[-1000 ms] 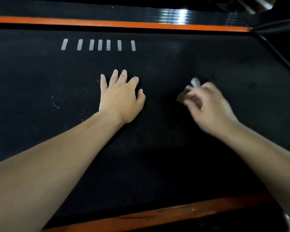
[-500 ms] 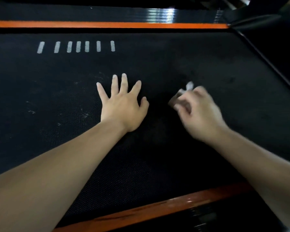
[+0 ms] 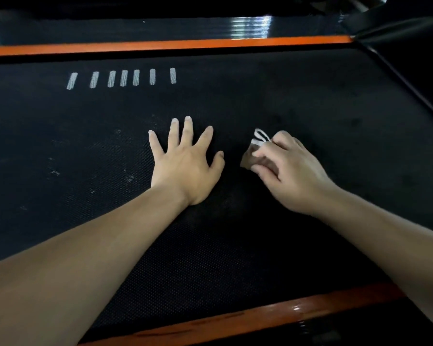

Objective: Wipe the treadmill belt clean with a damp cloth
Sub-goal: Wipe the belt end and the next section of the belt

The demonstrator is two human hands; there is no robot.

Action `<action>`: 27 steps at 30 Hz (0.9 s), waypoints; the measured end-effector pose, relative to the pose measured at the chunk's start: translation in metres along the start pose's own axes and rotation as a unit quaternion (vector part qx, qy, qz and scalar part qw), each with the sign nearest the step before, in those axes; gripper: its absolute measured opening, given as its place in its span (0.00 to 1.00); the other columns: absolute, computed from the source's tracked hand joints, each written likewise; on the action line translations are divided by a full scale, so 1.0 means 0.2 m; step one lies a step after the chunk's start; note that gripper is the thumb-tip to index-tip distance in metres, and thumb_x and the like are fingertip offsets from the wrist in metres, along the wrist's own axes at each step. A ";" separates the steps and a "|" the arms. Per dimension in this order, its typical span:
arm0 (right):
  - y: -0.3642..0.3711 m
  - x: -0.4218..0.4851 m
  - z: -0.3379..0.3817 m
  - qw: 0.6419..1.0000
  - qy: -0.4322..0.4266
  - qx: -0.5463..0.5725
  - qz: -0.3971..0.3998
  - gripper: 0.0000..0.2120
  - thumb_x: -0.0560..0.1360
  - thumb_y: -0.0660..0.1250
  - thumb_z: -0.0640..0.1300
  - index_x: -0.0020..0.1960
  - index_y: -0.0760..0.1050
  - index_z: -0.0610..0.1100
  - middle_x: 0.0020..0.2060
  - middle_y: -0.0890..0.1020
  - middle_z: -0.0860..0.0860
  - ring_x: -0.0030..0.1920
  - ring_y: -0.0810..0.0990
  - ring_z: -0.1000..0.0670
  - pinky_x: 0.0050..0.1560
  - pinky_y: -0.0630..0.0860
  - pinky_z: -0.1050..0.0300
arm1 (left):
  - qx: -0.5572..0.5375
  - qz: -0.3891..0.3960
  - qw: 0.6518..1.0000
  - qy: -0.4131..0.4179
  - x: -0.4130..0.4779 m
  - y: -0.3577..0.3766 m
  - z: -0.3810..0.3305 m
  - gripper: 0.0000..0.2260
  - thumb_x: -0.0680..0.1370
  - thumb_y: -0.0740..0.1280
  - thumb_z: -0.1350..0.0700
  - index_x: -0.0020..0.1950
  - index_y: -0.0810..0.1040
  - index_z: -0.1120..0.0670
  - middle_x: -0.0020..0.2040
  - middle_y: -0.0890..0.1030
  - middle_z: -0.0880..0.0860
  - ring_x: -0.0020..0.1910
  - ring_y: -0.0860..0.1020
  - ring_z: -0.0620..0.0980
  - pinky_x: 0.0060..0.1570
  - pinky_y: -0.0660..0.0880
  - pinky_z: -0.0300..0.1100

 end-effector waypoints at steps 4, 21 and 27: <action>-0.12 0.24 -0.29 0.994 0.067 -0.049 -0.066 0.12 0.79 0.66 0.53 0.58 0.77 0.48 0.56 0.76 0.48 0.58 0.78 0.43 0.56 0.76 0.49 | 0.008 0.015 1.000 -0.003 0.00 0.01 0.00 0.31 0.82 0.44 0.33 0.84 0.50 0.41 0.85 0.45 0.55 0.83 0.39 0.57 0.77 0.38 0.69; 0.02 0.38 -0.15 0.998 0.008 -0.027 -0.054 0.11 0.76 0.69 0.50 0.55 0.79 0.46 0.50 0.76 0.46 0.52 0.77 0.42 0.54 0.76 0.47 | 0.039 0.033 0.999 0.005 0.01 0.02 -0.02 0.31 0.82 0.40 0.34 0.84 0.44 0.42 0.85 0.42 0.57 0.83 0.37 0.59 0.75 0.39 0.72; -0.09 0.62 -0.44 0.990 0.133 -0.024 -0.045 0.09 0.78 0.68 0.51 0.56 0.78 0.49 0.57 0.75 0.49 0.58 0.79 0.44 0.59 0.77 0.47 | 0.006 0.045 0.999 0.001 0.03 -0.02 -0.03 0.29 0.84 0.46 0.37 0.84 0.50 0.45 0.84 0.46 0.60 0.82 0.39 0.63 0.74 0.38 0.73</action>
Point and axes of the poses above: each hand's wrist, its own x-axis towards the middle knuckle, its own y-axis out of the palm, z = x × y, the point moved 8 cm from there along x, towards the middle knuckle
